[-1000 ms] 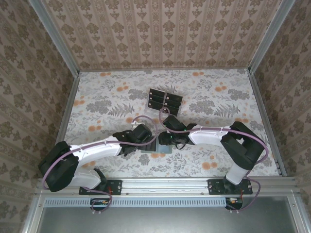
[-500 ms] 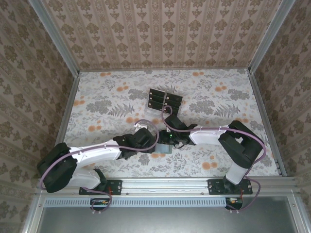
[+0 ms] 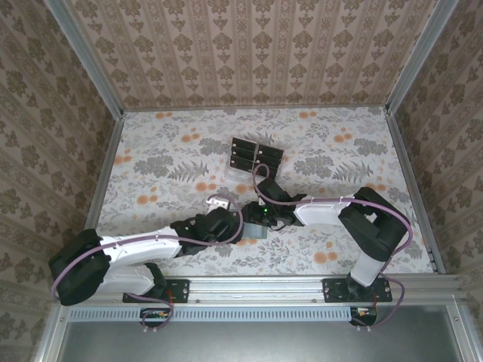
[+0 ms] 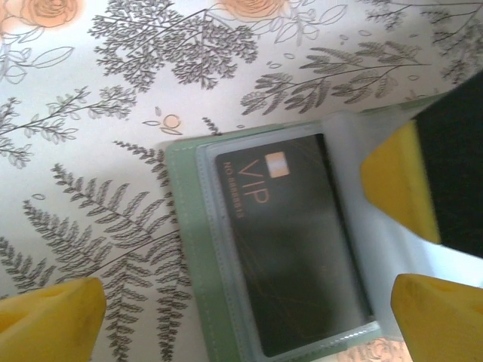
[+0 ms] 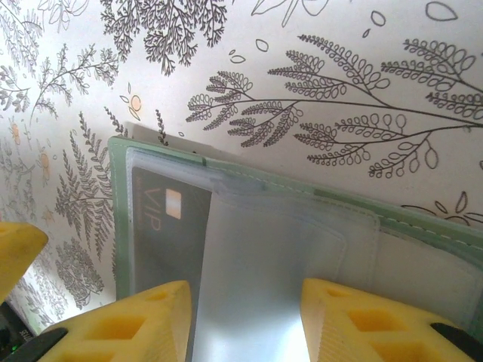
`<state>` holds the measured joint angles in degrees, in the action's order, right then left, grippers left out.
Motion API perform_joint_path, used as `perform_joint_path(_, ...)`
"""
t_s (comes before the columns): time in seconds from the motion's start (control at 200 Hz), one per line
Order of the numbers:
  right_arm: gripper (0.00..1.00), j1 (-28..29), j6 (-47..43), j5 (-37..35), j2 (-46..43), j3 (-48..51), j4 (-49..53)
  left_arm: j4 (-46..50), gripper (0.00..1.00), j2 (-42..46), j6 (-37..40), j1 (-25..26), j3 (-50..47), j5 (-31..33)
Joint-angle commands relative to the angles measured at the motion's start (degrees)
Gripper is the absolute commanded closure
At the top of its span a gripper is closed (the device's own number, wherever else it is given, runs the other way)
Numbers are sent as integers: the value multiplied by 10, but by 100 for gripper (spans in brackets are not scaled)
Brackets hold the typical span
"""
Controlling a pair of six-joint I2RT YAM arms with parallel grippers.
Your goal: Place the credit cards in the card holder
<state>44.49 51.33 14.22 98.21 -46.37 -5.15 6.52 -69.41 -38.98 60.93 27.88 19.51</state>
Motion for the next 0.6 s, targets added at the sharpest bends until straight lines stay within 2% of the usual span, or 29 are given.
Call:
perform_joint_path(0.0, 56, -1, 15, 15, 15, 9, 3, -40, 0, -5, 8, 9, -7, 1)
perform_joint_path(0.595, 56, -4, 26, 22, 10, 11, -5, -76, 0, -70, 21, 13, -2, 4)
